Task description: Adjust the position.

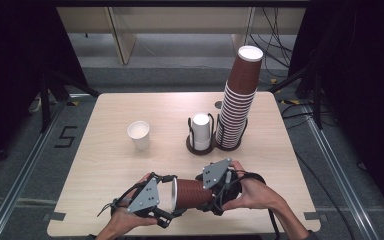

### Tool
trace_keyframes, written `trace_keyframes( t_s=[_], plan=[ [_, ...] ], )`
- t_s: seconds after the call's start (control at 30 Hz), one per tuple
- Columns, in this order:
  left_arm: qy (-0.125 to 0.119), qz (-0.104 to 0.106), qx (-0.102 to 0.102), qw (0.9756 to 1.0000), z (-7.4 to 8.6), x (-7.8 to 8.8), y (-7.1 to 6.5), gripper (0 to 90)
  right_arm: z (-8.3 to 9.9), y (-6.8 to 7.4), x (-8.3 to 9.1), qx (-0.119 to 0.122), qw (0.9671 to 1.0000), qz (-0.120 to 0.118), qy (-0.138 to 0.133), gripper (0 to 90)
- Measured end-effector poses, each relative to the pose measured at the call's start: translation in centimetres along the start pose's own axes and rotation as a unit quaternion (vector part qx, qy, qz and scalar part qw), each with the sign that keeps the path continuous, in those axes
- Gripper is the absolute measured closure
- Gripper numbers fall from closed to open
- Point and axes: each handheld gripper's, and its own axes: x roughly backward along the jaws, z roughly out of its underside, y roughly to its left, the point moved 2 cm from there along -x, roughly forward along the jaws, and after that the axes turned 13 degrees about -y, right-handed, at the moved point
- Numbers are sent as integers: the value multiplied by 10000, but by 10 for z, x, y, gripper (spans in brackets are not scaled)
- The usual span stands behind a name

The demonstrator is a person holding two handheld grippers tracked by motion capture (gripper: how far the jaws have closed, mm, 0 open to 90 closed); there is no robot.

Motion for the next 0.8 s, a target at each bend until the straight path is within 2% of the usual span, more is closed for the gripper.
trace_keyframes(
  t_s=[0.13, 0.17, 0.27, 0.3, 0.4, 0.47, 0.5, 0.53, 0.57, 0.6, 0.63, 0.7, 0.8],
  plan=[
    [168, -45, -6, 9998, -2, -2, -1, 94, -5, 7, -3, 152, 9996, 83, 234, 167],
    [181, -48, 7, 9998, -3, -3, -2, 94, -6, 10, -4, 78, 9994, 129, 323, 167],
    [197, -56, 70, 9998, -4, -4, -3, 92, -5, 12, -9, 196, 9981, 198, 549, 183],
    [207, -59, 92, 9997, -4, -4, -4, 87, -5, 10, -12, 409, 9976, 145, 540, 210],
    [-17, -136, 267, 9995, -2, -5, -3, 58, -4, 9, -12, 396, 9976, 126, 548, 210],
    [-306, -216, 497, 9981, -3, -4, -2, 46, -2, 6, -10, 363, 9987, 46, 361, 211],
    [-368, -244, 561, 9974, -3, -4, -1, 45, 0, 3, -8, 300, 9993, -18, 226, 212],
    [-517, -286, 662, 9961, -4, -4, -1, 46, 2, 1, -6, 247, 9996, -86, 90, 214],
    [-599, -279, 713, 9953, -4, -3, -1, 45, 5, -2, -4, 208, 9997, -108, -111, 214],
    [-659, -312, 831, 9939, -5, -2, 0, 46, 7, -5, 0, 20, 9990, -179, -398, 214],
    [-718, -332, 880, 9930, -5, -2, 0, 46, 7, -5, 0, 20, 9990, -179, -398, 214],
    [-795, -405, 1011, 9909, -5, -2, 2, 47, 9, -6, 2, -138, 9981, -214, -567, 214],
    [-817, -405, 1016, 9906, -3, -2, 1, 39, 9, -7, 5, -171, 9968, -224, -747, 214]
  ],
)
